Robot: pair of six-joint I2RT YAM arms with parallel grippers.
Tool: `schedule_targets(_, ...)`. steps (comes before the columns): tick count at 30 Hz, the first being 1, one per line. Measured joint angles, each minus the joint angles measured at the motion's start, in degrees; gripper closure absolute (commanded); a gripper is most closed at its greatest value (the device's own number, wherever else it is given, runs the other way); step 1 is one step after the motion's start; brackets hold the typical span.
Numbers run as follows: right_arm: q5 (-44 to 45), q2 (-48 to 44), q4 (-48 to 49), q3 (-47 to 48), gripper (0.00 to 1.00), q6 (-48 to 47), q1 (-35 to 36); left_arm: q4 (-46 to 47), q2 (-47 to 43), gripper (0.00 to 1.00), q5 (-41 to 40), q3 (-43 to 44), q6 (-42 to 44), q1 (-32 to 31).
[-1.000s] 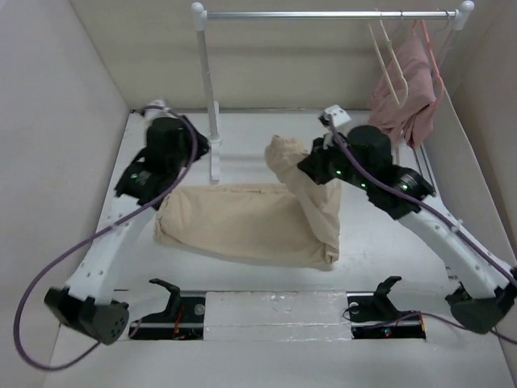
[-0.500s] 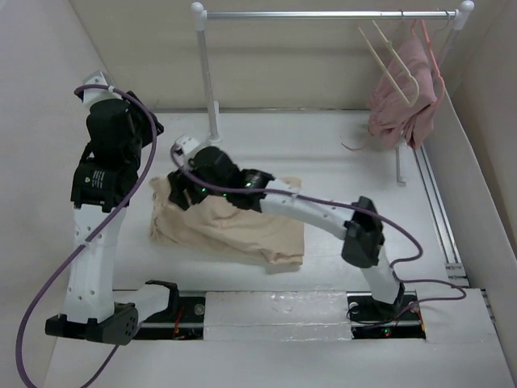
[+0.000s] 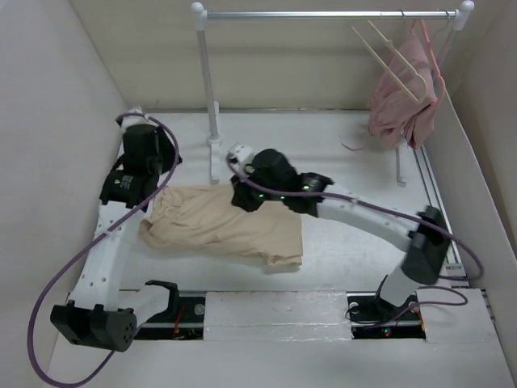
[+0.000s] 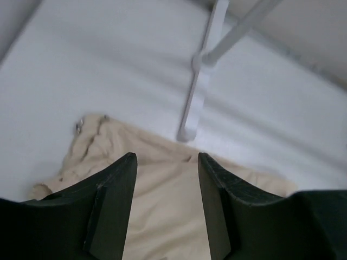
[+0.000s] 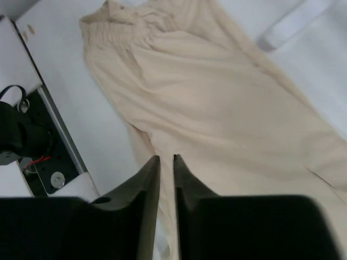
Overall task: Place the trousers on the hanger
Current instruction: Fold the trousers at the center of the board.
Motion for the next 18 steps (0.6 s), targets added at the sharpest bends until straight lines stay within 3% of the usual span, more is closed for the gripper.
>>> schedule_targets(2, 1.2, -10.1, 0.9, -7.2, 1.0, -1.0, -2.8, 1.3, -0.7, 0.56, 2.4, -8.9, -0.8, -1.3)
schedule_targets(4, 2.5, -18.2, 1.0, -13.6, 1.0, -1.6, -3.9, 2.5, -0.4, 0.56, 4.9, -17.8, -2.4, -4.4)
schedule_targets(5, 3.3, -21.3, 0.8, -16.6, 0.92, -1.9, -3.9, 3.0, 0.2, 0.56, 6.4, -21.5, -3.2, -6.2)
schedule_targets(6, 3.7, -23.6, 0.8, -19.7, 0.73, -2.1, -3.7, 4.2, 0.9, 0.57, 9.1, -24.4, -4.6, -7.7)
schedule_targets(10, 4.6, -27.3, -0.5, -33.3, 0.68, -2.4, -3.5, 6.9, 5.4, 0.57, 11.4, -30.9, -5.8, -11.0)
schedule_targets(14, 4.6, -27.0, -2.9, -42.7, 0.88, -2.1, -4.8, 10.6, 12.3, 0.57, 11.3, -31.4, -6.0, -9.8)
schedule_targets(18, 4.3, -24.7, -1.9, -47.0, 0.93, -1.2, -6.8, 12.0, 18.1, 0.58, 9.8, -31.9, -6.5, -6.3)
